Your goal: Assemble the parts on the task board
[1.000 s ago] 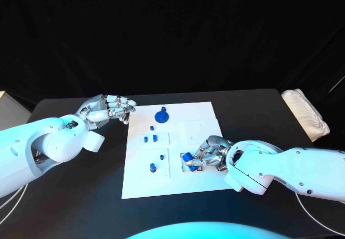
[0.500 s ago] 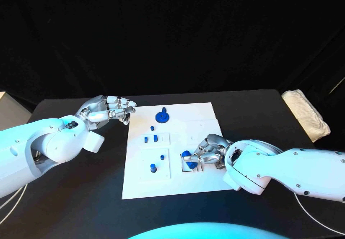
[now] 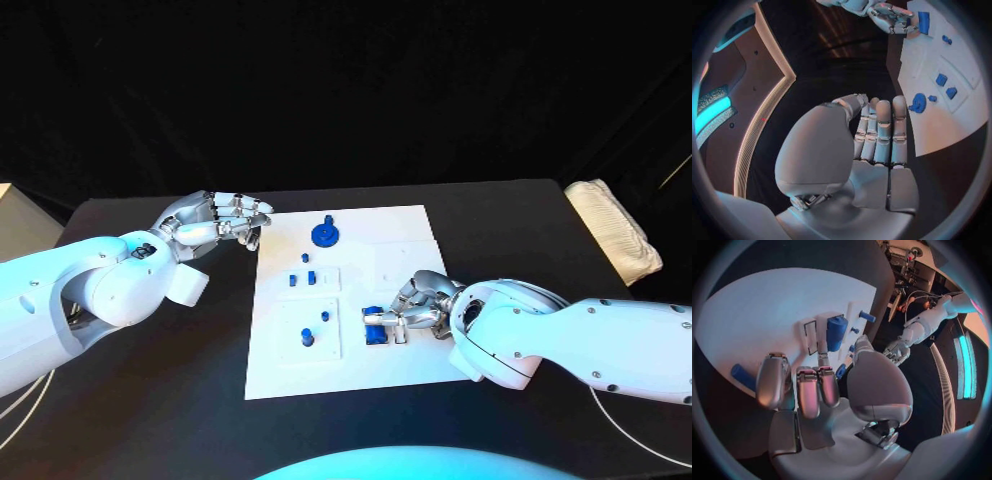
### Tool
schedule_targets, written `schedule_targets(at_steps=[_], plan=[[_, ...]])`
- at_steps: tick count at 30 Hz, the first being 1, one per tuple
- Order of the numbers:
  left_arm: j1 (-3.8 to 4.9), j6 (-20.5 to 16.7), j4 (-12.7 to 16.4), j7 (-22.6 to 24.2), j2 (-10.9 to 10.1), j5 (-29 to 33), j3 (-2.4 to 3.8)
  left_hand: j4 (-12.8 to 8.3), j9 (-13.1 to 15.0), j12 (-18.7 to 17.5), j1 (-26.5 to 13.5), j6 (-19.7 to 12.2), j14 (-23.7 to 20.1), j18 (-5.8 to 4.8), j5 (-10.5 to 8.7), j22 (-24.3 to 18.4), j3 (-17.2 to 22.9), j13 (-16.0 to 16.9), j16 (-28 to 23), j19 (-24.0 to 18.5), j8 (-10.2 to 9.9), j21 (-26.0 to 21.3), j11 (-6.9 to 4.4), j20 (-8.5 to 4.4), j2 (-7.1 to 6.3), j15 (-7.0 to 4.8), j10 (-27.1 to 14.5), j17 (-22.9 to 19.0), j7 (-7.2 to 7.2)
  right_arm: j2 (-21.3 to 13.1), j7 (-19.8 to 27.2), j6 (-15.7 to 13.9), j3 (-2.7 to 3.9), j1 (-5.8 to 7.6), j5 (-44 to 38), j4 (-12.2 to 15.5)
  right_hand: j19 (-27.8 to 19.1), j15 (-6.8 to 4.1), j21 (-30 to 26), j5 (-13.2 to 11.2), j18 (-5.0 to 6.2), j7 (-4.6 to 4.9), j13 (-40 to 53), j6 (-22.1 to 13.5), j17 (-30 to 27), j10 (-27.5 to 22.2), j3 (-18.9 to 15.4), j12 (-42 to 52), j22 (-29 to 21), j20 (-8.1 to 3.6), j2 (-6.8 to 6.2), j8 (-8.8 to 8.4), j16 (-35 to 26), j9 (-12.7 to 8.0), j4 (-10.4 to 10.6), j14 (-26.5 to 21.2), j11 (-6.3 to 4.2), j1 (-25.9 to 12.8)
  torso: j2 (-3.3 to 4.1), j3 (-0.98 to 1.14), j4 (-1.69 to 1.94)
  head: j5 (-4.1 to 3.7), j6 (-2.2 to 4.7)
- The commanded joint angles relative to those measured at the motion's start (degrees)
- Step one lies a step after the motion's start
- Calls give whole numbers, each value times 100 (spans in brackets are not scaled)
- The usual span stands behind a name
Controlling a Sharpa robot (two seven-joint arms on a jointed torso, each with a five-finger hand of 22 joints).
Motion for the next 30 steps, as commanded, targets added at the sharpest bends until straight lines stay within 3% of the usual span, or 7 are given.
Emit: schedule_targets(at_steps=[1,5,8,14,18,30], plan=[[2,94,16,16,3,7,3,-15,4,20,6,-27,5,37,34,8,33,-6,-23,13,0,15,-3,-7,44,1,-54,5,1,-13,11,150,-2,-10,-216,15,-23,-8,-33,5,-73,10,1139,-46,1508,308,-7,-30,206,5,92,43,25,-9,-13,587,-11,134,1,1,1,-1,-1],[2,92,15,12,2,7,3,-15,4,20,6,-27,5,37,34,8,33,-6,-23,13,0,15,-3,-7,44,1,-54,5,1,-46,202,92,-1,-12,-234,45,-8,-11,-17,-27,-78,4,1162,-51,1508,325,22,-14,233,4,224,78,25,-11,-39,587,-15,528,2,4,1,3,-1],[2,92,14,10,0,7,3,-15,4,20,6,-27,5,37,34,8,33,-6,-23,13,0,15,-3,-7,44,1,-54,5,1,-89,474,48,-1,-13,-287,91,9,-23,8,-34,-84,-17,1204,-15,1508,356,72,25,268,-8,297,141,25,-4,-79,587,-33,1035,3,8,0,9,-7],[2,91,2,2,-1,7,3,-21,5,24,3,-37,4,36,34,12,44,-8,-26,11,-5,19,0,-6,52,4,-60,9,6,-179,866,103,0,-18,-605,171,32,-80,59,-16,-97,-90,1279,144,1508,423,472,110,332,-53,14,286,25,6,-75,587,-99,1691,0,4,-2,16,-20],[2,94,-6,-4,1,7,3,-21,5,24,3,-37,4,36,34,12,44,-8,-26,11,-5,19,0,-6,52,4,-60,9,6,-219,940,233,0,-22,-728,179,45,-107,95,-17,-105,-135,1308,254,1508,446,578,144,365,-73,-98,388,25,29,-55,587,-135,1808,1,3,-6,10,-21],[1,98,-19,-12,7,6,1,-21,5,24,3,-37,4,36,34,12,44,-8,-26,11,-5,19,0,-6,52,4,-60,9,6,-235,922,412,0,-57,-888,147,62,-140,136,-16,-113,-187,1358,337,1508,486,662,208,398,-99,-107,487,25,61,-47,587,-178,1857,5,1,6,-3,-36]])
